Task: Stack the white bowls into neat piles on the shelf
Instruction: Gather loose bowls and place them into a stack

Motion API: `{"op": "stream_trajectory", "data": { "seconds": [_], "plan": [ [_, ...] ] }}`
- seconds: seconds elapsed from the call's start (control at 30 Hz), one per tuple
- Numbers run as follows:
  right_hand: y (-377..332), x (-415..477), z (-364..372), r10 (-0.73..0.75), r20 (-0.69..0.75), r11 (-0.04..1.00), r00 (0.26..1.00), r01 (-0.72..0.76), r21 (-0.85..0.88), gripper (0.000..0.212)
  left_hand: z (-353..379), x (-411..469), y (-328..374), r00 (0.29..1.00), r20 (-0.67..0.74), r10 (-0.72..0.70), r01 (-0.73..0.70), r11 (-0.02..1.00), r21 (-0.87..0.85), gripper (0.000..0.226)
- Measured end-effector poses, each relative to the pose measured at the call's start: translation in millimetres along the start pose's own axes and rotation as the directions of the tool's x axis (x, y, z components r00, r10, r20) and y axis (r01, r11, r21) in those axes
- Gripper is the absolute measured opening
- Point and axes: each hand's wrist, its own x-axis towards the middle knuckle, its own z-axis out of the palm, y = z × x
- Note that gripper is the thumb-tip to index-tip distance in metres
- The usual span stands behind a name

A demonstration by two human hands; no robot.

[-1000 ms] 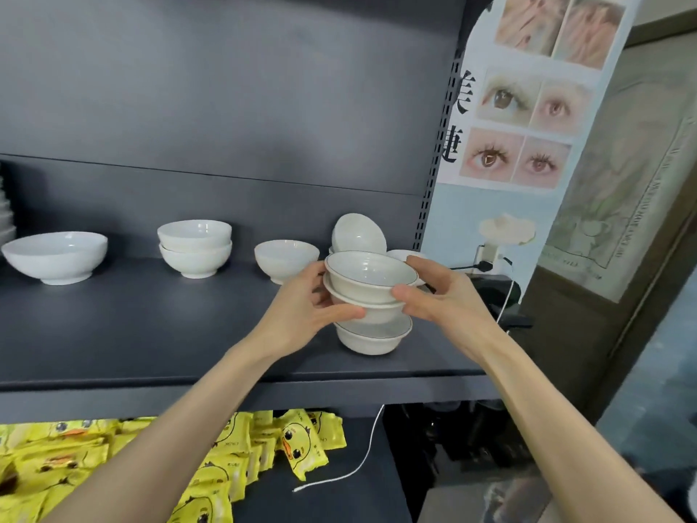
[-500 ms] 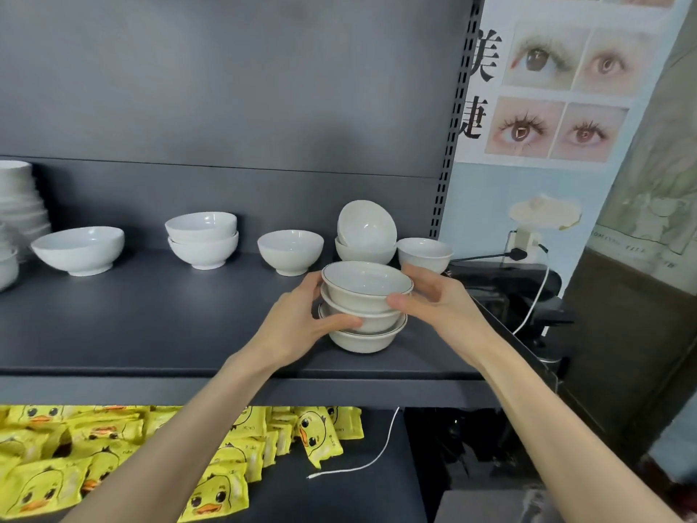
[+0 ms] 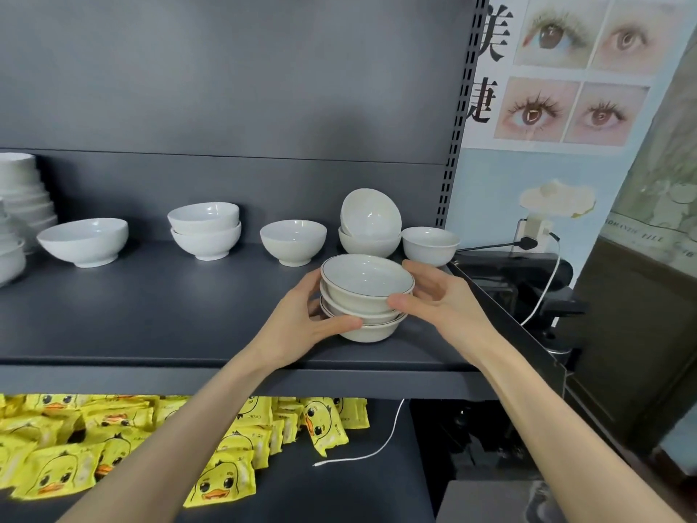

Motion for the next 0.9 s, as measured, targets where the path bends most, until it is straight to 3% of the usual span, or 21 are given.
{"op": "stream_trajectory", "data": {
  "seconds": [0.3,0.57,0.83,0.9],
  "plan": [
    [1.0,1.3,-2.0,0.010,-0.035,1.000,0.999,-0.010,-0.004,0.059,1.3,1.8,1.0,0.999,-0.034,0.038,-0.039,0.999,-0.033,0.075],
    [4.6,-1.3,-0.5,0.023,-0.008,1.000,1.000,-0.023,0.022,0.044,1.8,-2.4,3.9,1.000,0.001,-0.007,0.007,0.998,-0.064,0.084],
    [1.5,2.5,11.5,0.015,-0.020,0.998,1.000,-0.014,0.056,0.052,-2.7,-11.3,12.3,0.998,-0.063,0.006,-0.016,0.986,-0.166,0.066],
    [-5.2,7.4,24.4,0.004,0.000,0.998,1.000,-0.004,0.055,0.062,-16.3,-17.5,13.2,0.994,-0.109,0.010,-0.029,0.985,-0.170,0.066]
  ]
}}
